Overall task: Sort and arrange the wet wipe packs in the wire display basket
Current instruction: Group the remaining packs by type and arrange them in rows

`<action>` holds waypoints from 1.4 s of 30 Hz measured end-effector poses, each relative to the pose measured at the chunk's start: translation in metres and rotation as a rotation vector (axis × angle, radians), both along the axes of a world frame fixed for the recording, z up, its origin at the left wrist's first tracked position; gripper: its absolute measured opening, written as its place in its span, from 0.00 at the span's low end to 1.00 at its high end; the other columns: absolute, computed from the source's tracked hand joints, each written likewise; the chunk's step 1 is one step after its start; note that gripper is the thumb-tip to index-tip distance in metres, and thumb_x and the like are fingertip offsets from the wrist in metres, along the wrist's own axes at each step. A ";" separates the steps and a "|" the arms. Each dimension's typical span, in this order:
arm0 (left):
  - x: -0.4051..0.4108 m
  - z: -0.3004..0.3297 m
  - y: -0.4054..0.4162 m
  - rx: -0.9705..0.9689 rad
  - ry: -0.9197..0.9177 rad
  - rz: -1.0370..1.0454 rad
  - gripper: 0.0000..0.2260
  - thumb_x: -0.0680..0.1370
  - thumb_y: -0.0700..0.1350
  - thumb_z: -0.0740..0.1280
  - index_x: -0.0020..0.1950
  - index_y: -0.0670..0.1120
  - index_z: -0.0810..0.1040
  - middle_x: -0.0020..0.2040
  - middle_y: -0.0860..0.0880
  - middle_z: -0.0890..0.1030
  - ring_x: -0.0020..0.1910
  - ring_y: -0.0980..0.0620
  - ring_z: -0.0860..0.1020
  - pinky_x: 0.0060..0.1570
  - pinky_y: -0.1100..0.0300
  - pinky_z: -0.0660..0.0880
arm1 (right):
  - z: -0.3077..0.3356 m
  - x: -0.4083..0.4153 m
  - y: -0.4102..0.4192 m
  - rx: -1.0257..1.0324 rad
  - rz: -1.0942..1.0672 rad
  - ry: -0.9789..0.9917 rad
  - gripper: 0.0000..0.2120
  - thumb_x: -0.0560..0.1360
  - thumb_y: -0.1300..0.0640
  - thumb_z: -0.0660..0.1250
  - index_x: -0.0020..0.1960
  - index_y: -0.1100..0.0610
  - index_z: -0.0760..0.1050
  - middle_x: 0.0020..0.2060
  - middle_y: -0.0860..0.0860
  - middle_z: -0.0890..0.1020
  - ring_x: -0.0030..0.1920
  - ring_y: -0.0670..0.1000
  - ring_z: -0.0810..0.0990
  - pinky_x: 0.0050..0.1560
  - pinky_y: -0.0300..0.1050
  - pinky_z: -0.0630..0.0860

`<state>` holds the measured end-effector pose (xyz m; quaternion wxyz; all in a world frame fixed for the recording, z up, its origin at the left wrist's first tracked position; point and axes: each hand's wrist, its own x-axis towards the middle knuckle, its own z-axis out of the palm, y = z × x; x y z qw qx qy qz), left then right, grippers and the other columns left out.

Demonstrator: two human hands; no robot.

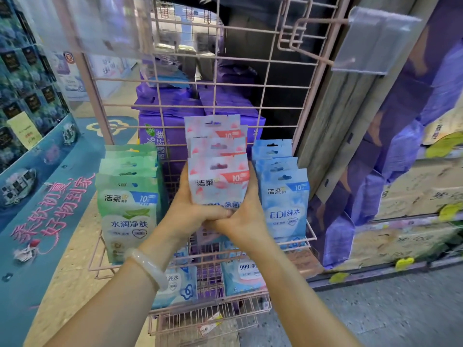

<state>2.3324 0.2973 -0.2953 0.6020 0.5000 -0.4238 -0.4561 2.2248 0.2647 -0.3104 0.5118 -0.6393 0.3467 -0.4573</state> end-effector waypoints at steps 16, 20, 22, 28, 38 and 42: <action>0.003 -0.010 0.000 0.033 0.068 0.057 0.35 0.59 0.31 0.70 0.64 0.46 0.68 0.40 0.54 0.85 0.38 0.61 0.82 0.34 0.67 0.77 | -0.009 0.002 -0.022 0.121 0.140 0.036 0.45 0.52 0.68 0.76 0.65 0.50 0.64 0.53 0.51 0.82 0.54 0.51 0.82 0.51 0.50 0.80; 0.003 -0.010 0.002 0.057 0.065 0.095 0.40 0.59 0.30 0.72 0.69 0.44 0.64 0.47 0.50 0.82 0.40 0.61 0.82 0.35 0.67 0.77 | -0.010 0.003 -0.022 0.139 0.122 0.066 0.46 0.50 0.64 0.76 0.65 0.50 0.64 0.54 0.53 0.81 0.54 0.52 0.81 0.55 0.53 0.79; 0.002 -0.009 0.000 0.068 0.051 0.113 0.38 0.56 0.33 0.69 0.66 0.43 0.67 0.44 0.49 0.82 0.37 0.61 0.82 0.34 0.67 0.77 | -0.008 0.003 -0.020 0.193 0.136 0.083 0.45 0.51 0.66 0.76 0.65 0.54 0.64 0.56 0.56 0.81 0.56 0.54 0.80 0.57 0.56 0.78; 0.005 -0.012 0.000 0.097 0.080 0.159 0.31 0.55 0.35 0.66 0.59 0.42 0.73 0.39 0.48 0.80 0.35 0.55 0.79 0.30 0.66 0.76 | -0.004 0.013 -0.013 0.213 0.105 0.059 0.42 0.51 0.66 0.74 0.64 0.57 0.67 0.55 0.58 0.81 0.55 0.55 0.81 0.56 0.55 0.78; -0.002 -0.001 0.015 0.135 -0.026 0.212 0.38 0.55 0.36 0.72 0.65 0.41 0.68 0.52 0.43 0.82 0.46 0.51 0.81 0.43 0.58 0.81 | 0.000 0.001 -0.005 0.202 0.094 0.067 0.46 0.51 0.65 0.74 0.68 0.56 0.63 0.57 0.55 0.80 0.54 0.51 0.81 0.52 0.51 0.80; -0.002 0.013 0.060 0.000 -0.253 0.207 0.44 0.62 0.47 0.77 0.73 0.57 0.59 0.66 0.63 0.73 0.65 0.64 0.71 0.63 0.65 0.70 | 0.012 -0.016 0.024 -0.070 -0.064 0.158 0.50 0.59 0.60 0.77 0.72 0.41 0.53 0.71 0.45 0.65 0.70 0.43 0.65 0.69 0.47 0.67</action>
